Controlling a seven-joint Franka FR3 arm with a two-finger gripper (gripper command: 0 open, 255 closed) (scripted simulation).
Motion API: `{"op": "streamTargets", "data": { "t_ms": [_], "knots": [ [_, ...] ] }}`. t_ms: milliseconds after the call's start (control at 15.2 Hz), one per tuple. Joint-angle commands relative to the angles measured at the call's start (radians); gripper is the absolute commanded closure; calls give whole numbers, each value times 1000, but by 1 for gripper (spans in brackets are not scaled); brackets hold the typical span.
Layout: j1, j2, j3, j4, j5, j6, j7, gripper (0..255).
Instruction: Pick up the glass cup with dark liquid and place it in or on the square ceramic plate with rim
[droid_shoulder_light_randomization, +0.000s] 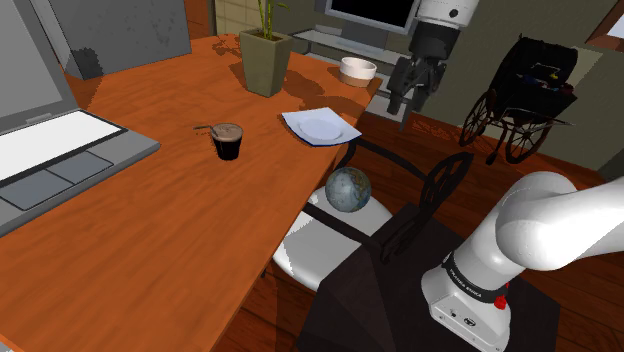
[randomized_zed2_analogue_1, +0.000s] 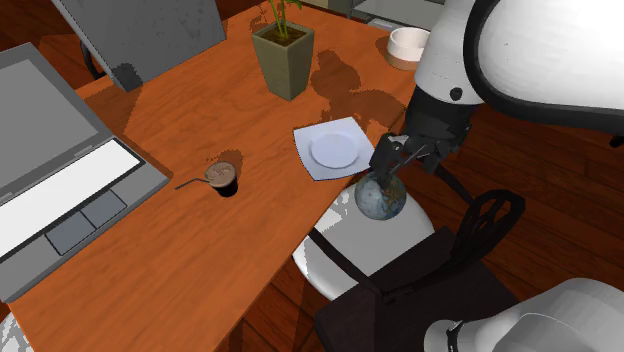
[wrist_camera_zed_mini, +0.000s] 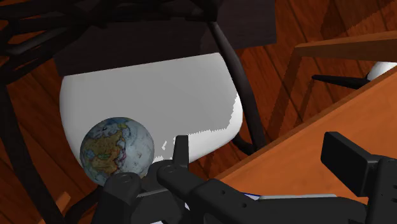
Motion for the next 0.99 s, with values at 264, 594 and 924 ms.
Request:
{"op": "streamTargets", "data": {
  "t_ms": [264, 594, 924],
  "knots": [
    [23, 121, 49, 46, 35, 89, 35, 0],
    [47, 283, 106, 131, 61, 185, 79, 0],
    [67, 452, 159, 244, 65, 260, 126, 0]
  ]
}}
